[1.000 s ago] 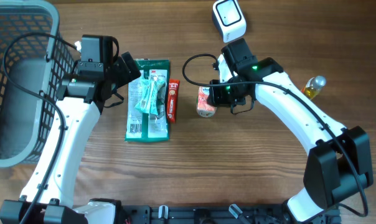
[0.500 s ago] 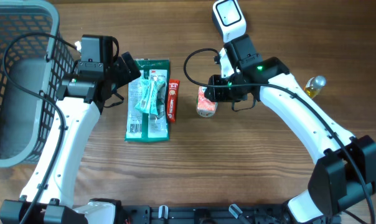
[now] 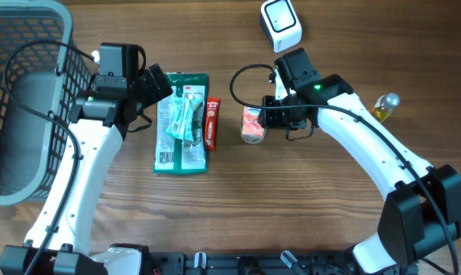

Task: Scan the item barcode
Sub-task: 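Lower the right gripper onto the Kleenex pack beside the green jar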

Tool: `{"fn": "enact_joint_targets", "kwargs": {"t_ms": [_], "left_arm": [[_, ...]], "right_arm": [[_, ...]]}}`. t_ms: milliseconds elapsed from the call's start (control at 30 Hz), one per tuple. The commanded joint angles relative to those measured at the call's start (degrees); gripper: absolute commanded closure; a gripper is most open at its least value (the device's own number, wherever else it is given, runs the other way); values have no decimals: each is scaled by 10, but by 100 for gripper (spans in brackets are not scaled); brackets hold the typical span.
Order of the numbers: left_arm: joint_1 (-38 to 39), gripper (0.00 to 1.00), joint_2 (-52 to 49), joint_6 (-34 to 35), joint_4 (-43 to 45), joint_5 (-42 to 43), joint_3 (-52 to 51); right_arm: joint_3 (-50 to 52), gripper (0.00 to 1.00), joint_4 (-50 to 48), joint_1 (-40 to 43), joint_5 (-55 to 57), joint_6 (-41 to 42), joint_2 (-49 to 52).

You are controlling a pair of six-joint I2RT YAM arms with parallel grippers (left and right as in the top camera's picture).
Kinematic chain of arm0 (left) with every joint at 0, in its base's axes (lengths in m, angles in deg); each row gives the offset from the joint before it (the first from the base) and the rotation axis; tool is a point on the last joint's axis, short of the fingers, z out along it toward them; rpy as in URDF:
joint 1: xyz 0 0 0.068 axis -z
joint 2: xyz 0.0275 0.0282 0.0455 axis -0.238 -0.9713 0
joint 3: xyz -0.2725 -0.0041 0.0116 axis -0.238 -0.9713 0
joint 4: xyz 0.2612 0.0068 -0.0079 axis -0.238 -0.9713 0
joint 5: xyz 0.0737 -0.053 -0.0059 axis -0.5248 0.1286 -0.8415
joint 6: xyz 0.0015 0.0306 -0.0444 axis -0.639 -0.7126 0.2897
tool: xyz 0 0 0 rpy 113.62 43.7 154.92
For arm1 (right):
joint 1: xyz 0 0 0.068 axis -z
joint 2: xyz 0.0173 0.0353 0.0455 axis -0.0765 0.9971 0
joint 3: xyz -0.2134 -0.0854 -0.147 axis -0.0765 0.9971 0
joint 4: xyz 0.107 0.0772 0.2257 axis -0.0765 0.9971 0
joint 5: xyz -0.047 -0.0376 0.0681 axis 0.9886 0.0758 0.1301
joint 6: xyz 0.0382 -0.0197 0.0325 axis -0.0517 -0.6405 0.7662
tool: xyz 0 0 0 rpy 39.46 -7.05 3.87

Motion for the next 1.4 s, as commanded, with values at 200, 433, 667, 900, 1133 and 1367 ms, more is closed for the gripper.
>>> {"fn": "enact_joint_targets", "kwargs": {"t_ms": [200,433,667,900,1133,1367], "left_arm": [[-2,0,2,-1,0,-4,7],[-2,0,2,-1,0,-4,7],[-2,0,2,-1,0,-4,7],[-2,0,2,-1,0,-4,7],[-2,0,2,-1,0,-4,7],[-2,0,2,-1,0,-4,7]], "right_arm": [[24,70,-21,-1,-8,14,-3],[24,73,-33,-1,-18,28,-3],[25,73,-46,-1,-19,30,-3],[25,60,-46,-1,-18,43,-3],[25,0,-55,-1,-19,43,-3],[25,37,-49,-1,-27,43,-3]]}}
